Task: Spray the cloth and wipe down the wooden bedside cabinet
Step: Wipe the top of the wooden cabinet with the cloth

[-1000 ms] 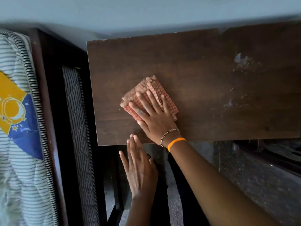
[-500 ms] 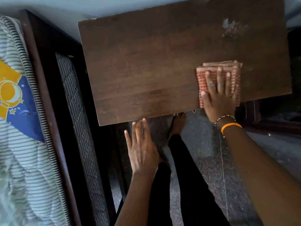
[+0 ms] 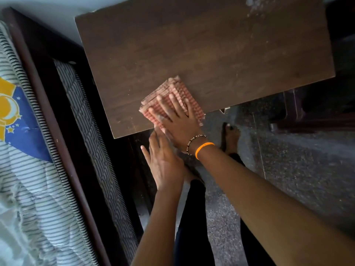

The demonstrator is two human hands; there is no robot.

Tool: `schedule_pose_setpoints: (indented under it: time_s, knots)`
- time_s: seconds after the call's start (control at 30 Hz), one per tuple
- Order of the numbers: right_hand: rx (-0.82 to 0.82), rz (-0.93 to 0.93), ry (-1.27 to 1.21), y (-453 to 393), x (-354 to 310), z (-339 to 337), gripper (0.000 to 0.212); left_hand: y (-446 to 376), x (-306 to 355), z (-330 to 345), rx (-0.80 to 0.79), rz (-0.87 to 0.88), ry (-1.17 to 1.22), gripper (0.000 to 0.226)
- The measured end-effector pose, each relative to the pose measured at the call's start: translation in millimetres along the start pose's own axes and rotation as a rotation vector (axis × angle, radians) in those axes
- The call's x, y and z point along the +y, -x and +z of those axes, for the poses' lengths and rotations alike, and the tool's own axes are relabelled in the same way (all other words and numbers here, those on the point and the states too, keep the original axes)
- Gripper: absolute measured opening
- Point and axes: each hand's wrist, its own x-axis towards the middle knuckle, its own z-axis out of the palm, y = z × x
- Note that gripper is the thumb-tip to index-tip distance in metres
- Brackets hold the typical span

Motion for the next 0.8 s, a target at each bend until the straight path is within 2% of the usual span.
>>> schedule_pose_setpoints:
  time_s: [0.1,0.2,0.33,0.43,0.57,0.7,0.8]
  knots:
    - [0.009,-0.141,0.047,15.2,30.3,-1.7,0.063,6.7,14.8,3.9,-0.018,0.039,-0.009,0.082]
    - [0.025,-0.128,0.059,37.2,80.5,-8.5,0.068,6.9,37.9,15.8,-0.064,0.094,-0.027,0.08]
    - [0.035,0.058,0.025,68.6,165.2,-18.7,0.055,-1.0,82.6,36.7,-0.129,0.276,-0.085,0.076]
    - [0.039,0.204,0.065,86.9,235.2,-29.0,0.054,-14.8,128.3,44.8,-0.193,0.416,-0.151,0.073]
    - [0.047,0.529,-0.063,102.4,304.2,-45.3,0.06,-37.7,182.2,54.2,-0.21,0.394,-0.25,0.07]
    - [0.071,0.741,-0.143,96.6,302.7,-47.8,0.066,-39.7,198.7,58.8,-0.195,0.352,-0.343,0.075]
    - [0.086,0.725,-0.158,82.7,273.5,-44.1,0.063,-34.6,195.7,66.6,-0.158,0.34,-0.302,0.076]
